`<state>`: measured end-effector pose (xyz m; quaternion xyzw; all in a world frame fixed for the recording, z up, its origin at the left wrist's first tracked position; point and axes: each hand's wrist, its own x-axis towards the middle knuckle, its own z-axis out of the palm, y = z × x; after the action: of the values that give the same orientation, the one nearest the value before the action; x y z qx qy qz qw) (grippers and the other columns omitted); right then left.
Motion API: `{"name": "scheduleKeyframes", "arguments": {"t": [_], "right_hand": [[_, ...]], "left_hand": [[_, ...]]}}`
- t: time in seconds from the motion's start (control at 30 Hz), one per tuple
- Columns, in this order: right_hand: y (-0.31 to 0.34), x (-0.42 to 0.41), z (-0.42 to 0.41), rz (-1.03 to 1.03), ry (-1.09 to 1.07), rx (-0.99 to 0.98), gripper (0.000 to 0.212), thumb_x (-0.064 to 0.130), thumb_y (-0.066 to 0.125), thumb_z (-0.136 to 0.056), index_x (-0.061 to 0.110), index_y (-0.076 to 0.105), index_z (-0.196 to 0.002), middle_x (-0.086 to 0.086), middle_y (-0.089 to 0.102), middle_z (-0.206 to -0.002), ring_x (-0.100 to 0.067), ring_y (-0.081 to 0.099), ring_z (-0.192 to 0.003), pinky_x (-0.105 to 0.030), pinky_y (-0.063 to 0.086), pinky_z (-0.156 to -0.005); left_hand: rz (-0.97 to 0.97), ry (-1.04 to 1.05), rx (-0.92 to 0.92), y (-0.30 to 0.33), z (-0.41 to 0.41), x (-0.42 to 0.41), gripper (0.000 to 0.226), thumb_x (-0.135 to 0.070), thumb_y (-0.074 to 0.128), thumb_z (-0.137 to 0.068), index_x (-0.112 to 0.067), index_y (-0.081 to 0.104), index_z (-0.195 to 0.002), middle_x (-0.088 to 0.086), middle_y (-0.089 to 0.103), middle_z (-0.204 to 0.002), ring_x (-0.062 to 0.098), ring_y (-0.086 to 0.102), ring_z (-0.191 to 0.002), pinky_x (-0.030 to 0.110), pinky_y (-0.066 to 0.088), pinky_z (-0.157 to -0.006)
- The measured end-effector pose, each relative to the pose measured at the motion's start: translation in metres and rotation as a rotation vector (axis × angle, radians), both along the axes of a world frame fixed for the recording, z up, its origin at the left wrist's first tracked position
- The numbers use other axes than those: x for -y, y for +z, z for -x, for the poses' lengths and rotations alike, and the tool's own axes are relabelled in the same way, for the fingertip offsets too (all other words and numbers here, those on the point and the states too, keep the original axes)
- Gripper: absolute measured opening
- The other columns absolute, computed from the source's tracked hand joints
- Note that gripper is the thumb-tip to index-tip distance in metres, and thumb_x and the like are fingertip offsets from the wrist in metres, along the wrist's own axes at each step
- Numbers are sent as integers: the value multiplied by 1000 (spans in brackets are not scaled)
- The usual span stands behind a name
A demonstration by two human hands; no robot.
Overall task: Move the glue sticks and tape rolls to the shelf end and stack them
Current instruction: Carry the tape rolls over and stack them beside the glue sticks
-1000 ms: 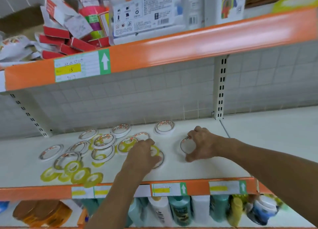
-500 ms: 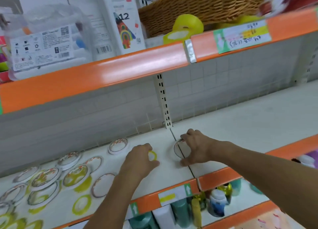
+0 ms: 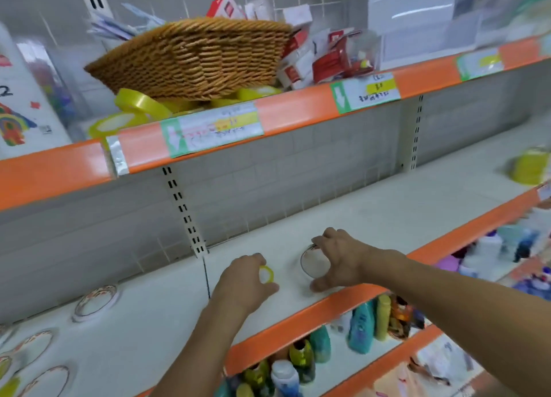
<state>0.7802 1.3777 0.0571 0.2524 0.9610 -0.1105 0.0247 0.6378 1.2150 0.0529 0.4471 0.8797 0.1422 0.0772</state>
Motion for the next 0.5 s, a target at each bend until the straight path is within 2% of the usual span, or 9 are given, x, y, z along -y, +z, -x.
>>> {"name": "scheduleKeyframes", "arguments": {"t": [0.5], "right_hand": [[-3, -134, -136, -9, -226, -45, 99, 63, 73, -74, 12, 33, -149, -8, 38, -139, -27, 37, -128, -39, 41, -107]], "left_hand": [[-10, -162, -25, -7, -110, -167, 58, -46, 72, -82, -23, 55, -132, 0, 59, -129, 18, 57, -113, 27, 43, -87]]}}
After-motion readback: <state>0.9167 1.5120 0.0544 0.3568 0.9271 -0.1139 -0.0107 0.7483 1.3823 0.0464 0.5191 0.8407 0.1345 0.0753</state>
